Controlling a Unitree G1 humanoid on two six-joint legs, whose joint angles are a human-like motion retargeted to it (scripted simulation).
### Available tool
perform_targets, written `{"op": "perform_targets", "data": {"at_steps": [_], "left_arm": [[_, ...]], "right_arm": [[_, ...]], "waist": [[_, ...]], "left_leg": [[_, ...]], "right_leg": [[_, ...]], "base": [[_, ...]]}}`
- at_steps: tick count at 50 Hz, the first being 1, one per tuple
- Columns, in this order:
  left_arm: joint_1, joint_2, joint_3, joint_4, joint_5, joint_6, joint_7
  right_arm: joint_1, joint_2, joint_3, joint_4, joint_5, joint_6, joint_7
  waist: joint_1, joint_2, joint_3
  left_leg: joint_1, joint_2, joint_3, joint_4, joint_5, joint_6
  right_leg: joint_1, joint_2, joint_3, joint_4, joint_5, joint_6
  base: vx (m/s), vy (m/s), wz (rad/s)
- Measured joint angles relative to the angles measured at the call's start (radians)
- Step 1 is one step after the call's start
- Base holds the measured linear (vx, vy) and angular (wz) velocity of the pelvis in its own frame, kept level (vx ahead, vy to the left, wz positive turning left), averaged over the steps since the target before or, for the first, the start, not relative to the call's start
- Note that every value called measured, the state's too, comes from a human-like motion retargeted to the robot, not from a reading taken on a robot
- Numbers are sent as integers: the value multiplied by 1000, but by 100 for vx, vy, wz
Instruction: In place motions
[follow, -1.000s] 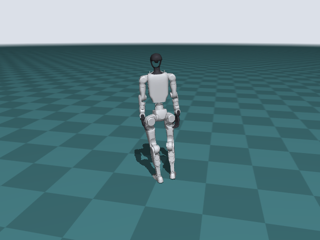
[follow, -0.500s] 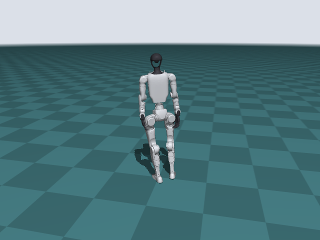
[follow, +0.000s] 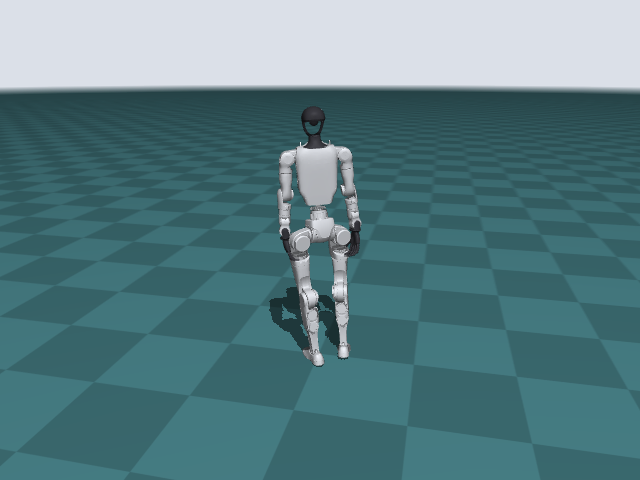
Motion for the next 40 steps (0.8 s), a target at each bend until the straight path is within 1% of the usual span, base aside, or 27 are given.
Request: {"op": "perform_targets", "data": {"at_steps": [40], "left_arm": [[4, -6, -1, 0, -6, 0, 3]], "right_arm": [[-2, -5, 0, 2, -8, 2, -1]], "waist": [[-11, 10, -12]], "left_leg": [[-10, -10, -7, 8, -8, -1]], "right_leg": [[9, 6, -19, -14, -5, -9]], "base": [[0, 0, 0]]}}
